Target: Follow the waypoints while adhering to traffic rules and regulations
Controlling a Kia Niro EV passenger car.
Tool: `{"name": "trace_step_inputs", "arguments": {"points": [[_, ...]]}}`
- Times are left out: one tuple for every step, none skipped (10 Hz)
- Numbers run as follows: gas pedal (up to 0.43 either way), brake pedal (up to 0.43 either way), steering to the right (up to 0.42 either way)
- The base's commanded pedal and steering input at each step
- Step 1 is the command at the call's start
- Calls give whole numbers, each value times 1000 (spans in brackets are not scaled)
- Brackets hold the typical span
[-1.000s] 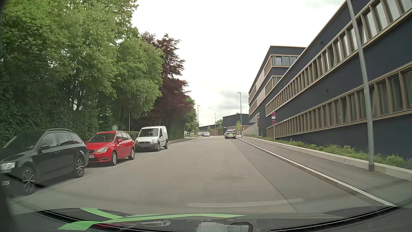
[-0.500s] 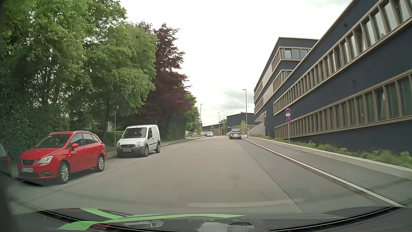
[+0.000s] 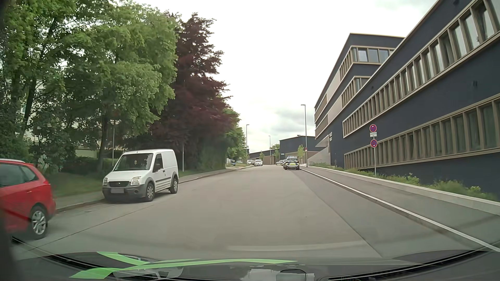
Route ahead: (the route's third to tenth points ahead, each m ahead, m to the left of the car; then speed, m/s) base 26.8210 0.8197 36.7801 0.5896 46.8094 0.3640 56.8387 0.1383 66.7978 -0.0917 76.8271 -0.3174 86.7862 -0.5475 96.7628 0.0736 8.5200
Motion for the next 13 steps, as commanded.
{"name": "trace_step_inputs", "arguments": {"points": [[138,0,-16],[138,0,-15],[138,0,-14],[138,0,-14],[138,0,-14],[138,0,-14],[138,0,-14],[138,0,-14],[138,0,-14],[150,0,-9],[150,0,-7],[150,0,-6],[150,0,-6]]}}
